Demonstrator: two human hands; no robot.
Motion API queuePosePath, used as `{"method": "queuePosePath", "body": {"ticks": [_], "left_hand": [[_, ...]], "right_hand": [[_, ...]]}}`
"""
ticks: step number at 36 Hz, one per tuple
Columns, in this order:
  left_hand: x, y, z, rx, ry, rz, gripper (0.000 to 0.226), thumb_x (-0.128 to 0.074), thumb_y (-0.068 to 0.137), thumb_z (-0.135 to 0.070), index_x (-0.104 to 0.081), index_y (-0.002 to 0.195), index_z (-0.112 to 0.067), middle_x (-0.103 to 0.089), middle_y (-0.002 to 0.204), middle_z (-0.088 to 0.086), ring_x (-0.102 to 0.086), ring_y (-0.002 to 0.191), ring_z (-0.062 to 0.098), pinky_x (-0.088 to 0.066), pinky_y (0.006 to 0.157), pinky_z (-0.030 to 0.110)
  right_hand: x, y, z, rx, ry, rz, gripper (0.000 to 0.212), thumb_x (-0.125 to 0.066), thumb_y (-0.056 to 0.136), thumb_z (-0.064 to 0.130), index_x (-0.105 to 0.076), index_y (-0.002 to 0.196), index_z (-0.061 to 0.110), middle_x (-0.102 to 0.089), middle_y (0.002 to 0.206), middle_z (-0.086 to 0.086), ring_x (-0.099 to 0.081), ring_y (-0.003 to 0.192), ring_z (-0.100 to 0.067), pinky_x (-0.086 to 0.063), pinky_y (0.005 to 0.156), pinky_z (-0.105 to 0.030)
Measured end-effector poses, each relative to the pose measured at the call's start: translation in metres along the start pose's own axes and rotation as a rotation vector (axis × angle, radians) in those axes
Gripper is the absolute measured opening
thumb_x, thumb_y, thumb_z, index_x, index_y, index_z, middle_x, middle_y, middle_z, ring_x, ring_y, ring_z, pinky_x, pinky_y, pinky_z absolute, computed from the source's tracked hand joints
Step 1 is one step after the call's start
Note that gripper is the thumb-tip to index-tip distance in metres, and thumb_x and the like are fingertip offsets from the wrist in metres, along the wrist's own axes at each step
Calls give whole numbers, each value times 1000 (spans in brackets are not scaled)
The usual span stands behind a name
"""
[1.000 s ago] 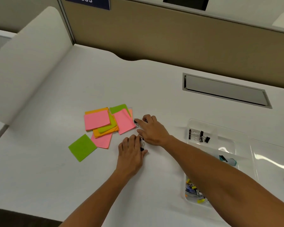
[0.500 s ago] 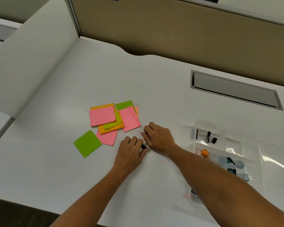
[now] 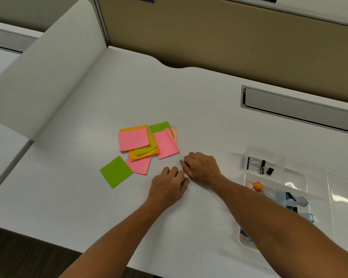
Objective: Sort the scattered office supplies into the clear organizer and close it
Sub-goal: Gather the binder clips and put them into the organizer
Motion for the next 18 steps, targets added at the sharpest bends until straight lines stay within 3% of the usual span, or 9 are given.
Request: {"method": "queuePosePath", "body": {"ticks": [6,10,13,18], "left_hand": [[9,0,-2,2,40,-10,28,-51,94,-39,-61,78,-18,-58,70,0,-47,60,15,-32,42,24],[14,0,-5,-11,40,-33,23,-50,94,-29,-59,76,-17,-58,66,0,-47,58,16,-28,43,25],[17,0,-8,-46,32,-55,20,-61,89,-25,-59,71,-16,-57,60,1,-47,51,14,-22,46,22],[13,-2,-9,-90,9,-62,18,-67,88,-23,-59,74,-15,-55,61,1,-45,46,13,-22,44,21]], "right_hand": [[4,-6,3,-26,16,-23,37,-62,94,31,-58,62,14,-49,61,0,-46,49,-19,-37,37,-28],[6,-11,3,-71,29,-39,36,-66,91,29,-58,60,13,-51,64,-1,-45,47,-20,-26,40,-25],[6,-15,3,-93,51,-29,32,-64,93,30,-64,66,11,-58,74,-2,-50,50,-21,-30,41,-25],[11,-22,6,-95,65,-35,31,-71,89,26,-62,63,11,-56,64,-3,-49,47,-21,-31,41,-26]]}}
Point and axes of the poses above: each hand's wrist, its own y-axis towards the middle knuckle, its own x-axis out of the back of the hand, z = x × y, the point moved 6 cm from there along y, towards the middle knuckle
